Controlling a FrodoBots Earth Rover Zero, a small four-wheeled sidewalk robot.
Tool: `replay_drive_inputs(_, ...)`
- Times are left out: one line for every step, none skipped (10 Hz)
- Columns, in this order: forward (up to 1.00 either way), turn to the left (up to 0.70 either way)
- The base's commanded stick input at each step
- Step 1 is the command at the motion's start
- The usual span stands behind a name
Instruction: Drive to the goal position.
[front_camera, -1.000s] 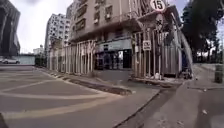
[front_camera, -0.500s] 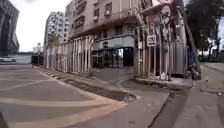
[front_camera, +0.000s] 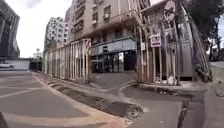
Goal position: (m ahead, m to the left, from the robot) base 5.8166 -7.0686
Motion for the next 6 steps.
replay_drive_inputs(0.7,0.0)
replay_drive_inputs(0.7,0.0)
replay_drive_inputs(0.7,0.0)
replay_drive_inputs(0.7,0.0)
replay_drive_inputs(0.7,0.0)
replay_drive_inputs(0.7,0.0)
